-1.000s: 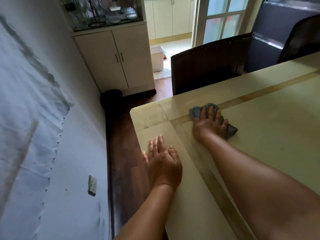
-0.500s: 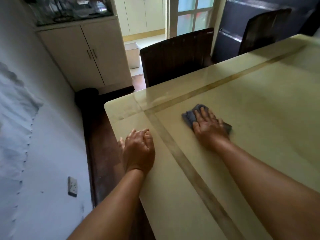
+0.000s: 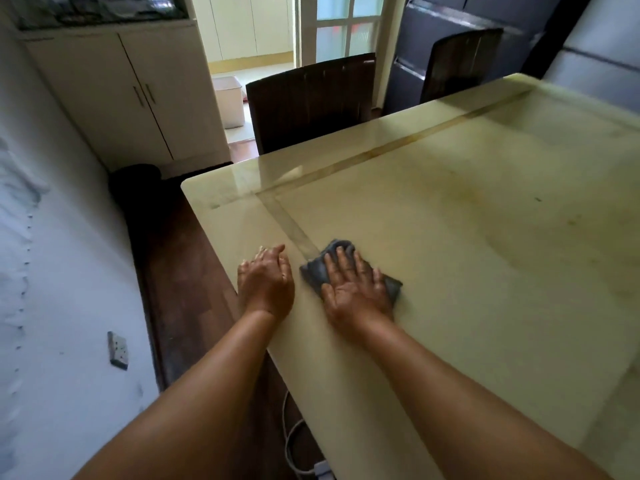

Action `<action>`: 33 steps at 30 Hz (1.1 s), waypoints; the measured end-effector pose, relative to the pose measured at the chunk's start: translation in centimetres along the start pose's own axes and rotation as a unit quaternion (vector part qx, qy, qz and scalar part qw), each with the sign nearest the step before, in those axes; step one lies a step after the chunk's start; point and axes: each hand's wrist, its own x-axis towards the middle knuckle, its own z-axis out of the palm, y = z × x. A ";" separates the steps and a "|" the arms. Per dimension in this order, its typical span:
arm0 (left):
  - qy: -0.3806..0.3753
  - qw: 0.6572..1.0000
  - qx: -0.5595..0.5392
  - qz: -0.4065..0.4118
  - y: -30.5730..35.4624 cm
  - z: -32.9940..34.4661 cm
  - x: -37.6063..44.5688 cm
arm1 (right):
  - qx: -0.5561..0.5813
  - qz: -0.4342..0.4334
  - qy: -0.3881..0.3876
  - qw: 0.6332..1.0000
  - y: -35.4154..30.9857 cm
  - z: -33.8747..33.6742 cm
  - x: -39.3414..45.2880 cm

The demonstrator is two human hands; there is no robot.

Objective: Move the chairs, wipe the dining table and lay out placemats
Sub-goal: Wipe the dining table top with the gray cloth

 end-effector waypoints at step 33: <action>-0.217 0.968 0.004 0.129 9.1 1.7 -25.0 | 0.039 0.064 -0.003 0.997 12.2 1.7 -30.5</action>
